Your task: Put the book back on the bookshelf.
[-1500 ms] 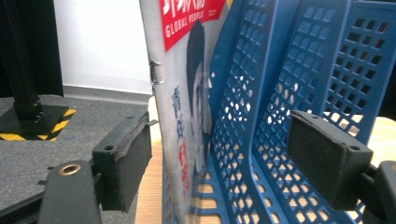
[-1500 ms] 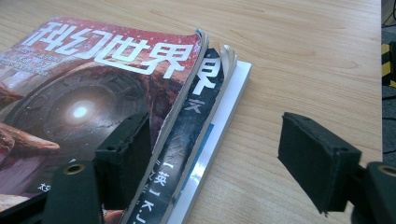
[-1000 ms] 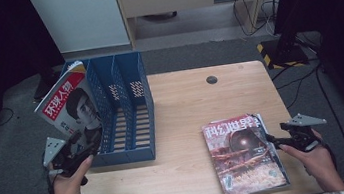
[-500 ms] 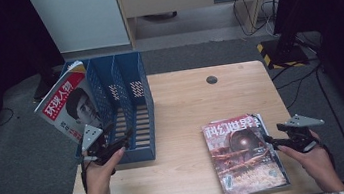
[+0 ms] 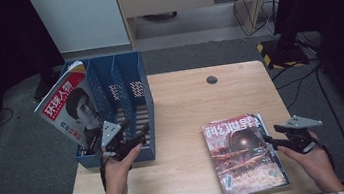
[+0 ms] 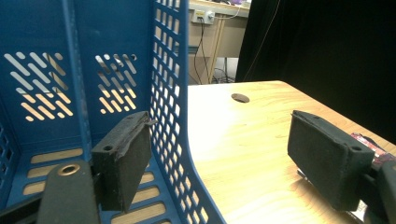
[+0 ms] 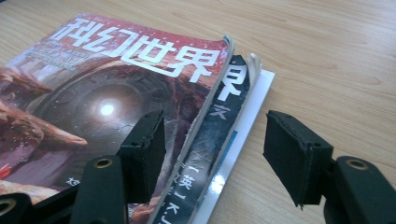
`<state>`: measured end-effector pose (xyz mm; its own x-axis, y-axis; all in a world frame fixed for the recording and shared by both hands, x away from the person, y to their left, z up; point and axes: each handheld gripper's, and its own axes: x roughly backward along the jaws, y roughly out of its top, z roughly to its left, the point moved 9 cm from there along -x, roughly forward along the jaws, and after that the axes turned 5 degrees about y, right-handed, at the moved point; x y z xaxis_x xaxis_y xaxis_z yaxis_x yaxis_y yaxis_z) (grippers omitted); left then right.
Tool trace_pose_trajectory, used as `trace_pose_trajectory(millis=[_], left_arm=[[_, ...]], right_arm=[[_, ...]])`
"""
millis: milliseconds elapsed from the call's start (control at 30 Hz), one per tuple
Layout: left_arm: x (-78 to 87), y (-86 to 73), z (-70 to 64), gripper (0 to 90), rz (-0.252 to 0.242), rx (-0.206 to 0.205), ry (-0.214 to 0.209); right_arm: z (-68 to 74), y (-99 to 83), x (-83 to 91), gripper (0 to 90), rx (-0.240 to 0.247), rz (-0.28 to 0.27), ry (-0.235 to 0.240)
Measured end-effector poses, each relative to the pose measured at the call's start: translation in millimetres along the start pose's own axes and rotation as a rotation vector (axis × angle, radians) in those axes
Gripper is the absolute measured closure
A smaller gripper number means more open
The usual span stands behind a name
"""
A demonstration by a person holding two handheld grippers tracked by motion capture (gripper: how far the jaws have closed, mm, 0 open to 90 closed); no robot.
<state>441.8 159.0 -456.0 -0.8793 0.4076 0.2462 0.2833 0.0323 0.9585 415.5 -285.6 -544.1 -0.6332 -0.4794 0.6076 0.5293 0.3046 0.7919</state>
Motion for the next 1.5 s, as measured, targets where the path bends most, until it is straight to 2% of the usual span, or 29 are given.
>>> trace_pose_trajectory(millis=[200,367,400,500,567,733,900,1033,1100,1200,1367,1433,1500], left_arm=[[-3.5,1.2,-18.5,21.6,0.017,-0.044,-0.011],[-2.3,-3.3,-40.6,21.6,0.019,-0.063,-0.038],[-1.7,-5.3,-44.7,21.6,0.029,-0.083,-0.032],[-2.6,-9.1,-61.2,21.7,0.039,-0.097,-0.065],[-4.8,-11.9,-70.9,21.7,0.047,-0.126,-0.075],[-14.0,-27.0,-93.2,21.8,0.086,-0.179,-0.098],[-26.6,-40.6,-114.9,21.8,0.118,-0.201,-0.131],[-36.8,-50.4,-124.9,21.9,0.145,-0.219,-0.146],[-41.5,-53.0,-127.1,21.9,0.149,-0.215,-0.144],[-47.9,-58.0,-130.8,21.8,0.16,-0.23,-0.149],[-62.3,-68.3,-139.3,21.6,0.192,-0.183,-0.171],[-68.5,-74.8,-142.4,21.4,0.219,-0.179,-0.18],[-74.3,-82.6,-145.8,20.0,0.265,-0.162,-0.194]], right_arm=[[14.3,9.4,-2.1,34.1,0.046,-0.023,0.029],[18.7,9.2,-5.2,38.9,0.065,-0.013,0.032],[19.0,9.1,-6.0,40.1,0.064,-0.013,0.03],[19.1,8.8,-7.9,42.7,0.061,-0.012,0.032],[19.2,7.6,-9.6,44.1,0.061,-0.005,0.027],[20.5,5.9,-11.4,47.3,0.058,0.002,0.021],[19.2,4.1,-14.5,48.1,0.05,0.003,0.028],[17.7,1.6,-18.9,45.9,0.032,0.016,0.038],[19.4,2.3,-21.5,43.0,0.03,0.007,0.056],[21.8,2.1,-25.8,38.6,0.02,0.012,0.067],[25.8,-1.9,-35.5,33.0,0.0,0.04,0.091],[26.6,-1.2,-36.5,32.2,-0.006,0.041,0.098],[27.9,-1.5,-37.7,30.0,-0.013,0.043,0.106]])
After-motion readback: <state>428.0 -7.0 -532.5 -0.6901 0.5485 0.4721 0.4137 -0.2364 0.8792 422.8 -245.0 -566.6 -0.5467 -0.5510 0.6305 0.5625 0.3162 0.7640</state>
